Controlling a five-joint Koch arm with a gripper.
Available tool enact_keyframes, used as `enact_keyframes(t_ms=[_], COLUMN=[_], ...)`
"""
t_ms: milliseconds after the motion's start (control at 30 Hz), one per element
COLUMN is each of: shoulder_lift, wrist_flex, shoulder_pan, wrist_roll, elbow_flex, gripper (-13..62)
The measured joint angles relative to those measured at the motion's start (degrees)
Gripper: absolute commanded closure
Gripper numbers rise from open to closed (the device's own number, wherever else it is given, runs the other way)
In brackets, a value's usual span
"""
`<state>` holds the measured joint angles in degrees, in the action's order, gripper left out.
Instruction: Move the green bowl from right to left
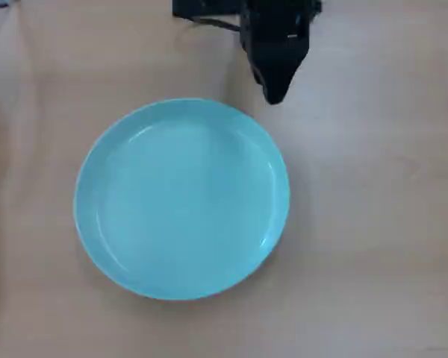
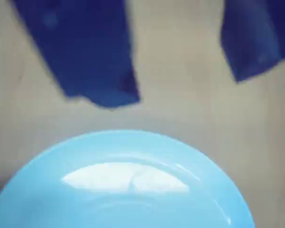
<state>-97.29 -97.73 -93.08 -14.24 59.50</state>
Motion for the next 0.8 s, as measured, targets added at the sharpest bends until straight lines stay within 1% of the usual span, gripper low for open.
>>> enact_keyframes(t_ms=[33,133,167,200,300,700,800], shoulder_lift=[-0.79,-4.39,-3.69,-3.87,-4.83,-4.92,-5.71], wrist_flex=[1.41,12.57,13.18,13.89,13.62,13.8,13.8], shoulder_pan=[0.44,1.23,1.49,1.49,1.41,1.49,1.49], wrist_roll=[0.79,5.36,5.89,6.15,6.15,7.21,10.55], elbow_flex=[2.72,36.3,40.43,40.52,32.96,33.31,33.4], gripper=[30.1,30.0,30.0,30.0,30.0,30.1,30.1])
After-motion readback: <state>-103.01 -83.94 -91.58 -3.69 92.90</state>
